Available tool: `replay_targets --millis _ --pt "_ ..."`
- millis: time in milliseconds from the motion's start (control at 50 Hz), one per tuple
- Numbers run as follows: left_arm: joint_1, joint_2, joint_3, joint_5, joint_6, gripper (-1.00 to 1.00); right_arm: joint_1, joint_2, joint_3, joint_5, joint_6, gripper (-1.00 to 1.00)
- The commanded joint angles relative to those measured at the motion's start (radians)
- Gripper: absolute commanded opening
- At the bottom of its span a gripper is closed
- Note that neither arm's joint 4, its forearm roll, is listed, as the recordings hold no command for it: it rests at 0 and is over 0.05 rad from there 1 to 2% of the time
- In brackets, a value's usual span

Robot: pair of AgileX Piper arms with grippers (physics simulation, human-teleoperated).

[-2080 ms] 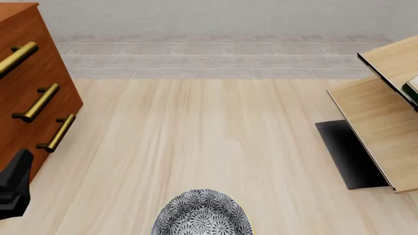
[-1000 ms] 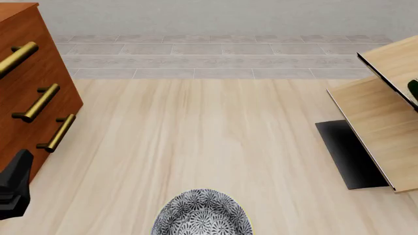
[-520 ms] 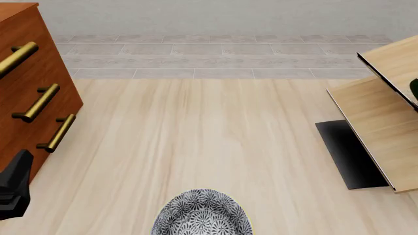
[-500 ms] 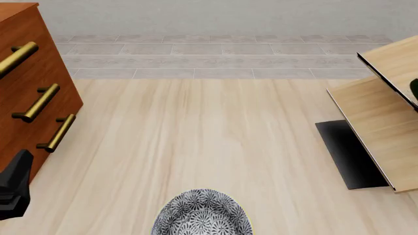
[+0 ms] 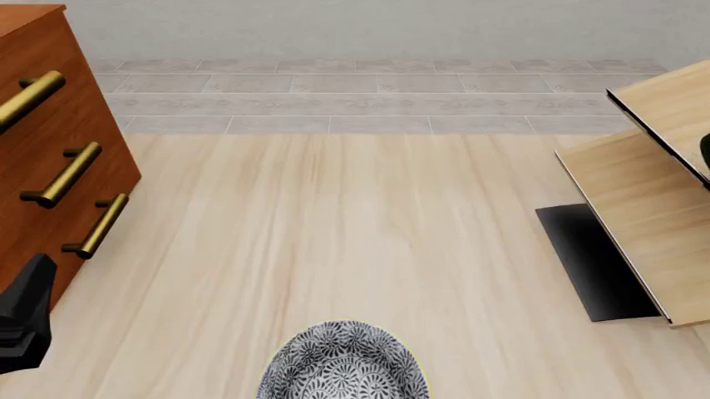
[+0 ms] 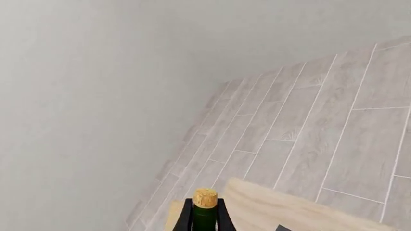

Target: Put the wine bottle on the wine rack.

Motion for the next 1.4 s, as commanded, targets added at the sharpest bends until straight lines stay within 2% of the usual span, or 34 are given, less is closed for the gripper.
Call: replay_targets --millis 20,260,280,880,1400 --pt "-0.002 0.002 0.0 -0.004 0.002 1.0 0.006 0.018 0.041 0.001 -0.006 -1.0" --pt "-0.003 0.005 0.0 -0.009 0.0 1.0 0.012 0.02 0.042 -0.004 0.001 -1.0" --pt "-0.003 0.004 0.0 -0.01 0.001 1.0 0.012 0.019 0.042 -0.005 0.005 1.0" --pt "-0.003 0.003 0.0 -0.007 0.0 1.0 0.007 -0.007 0.012 0.018 0.003 1.0" --pt "-0.003 0.006 0.0 -0.009 -0.001 1.0 0.019 -0.069 -0.027 0.075 -0.013 1.0"
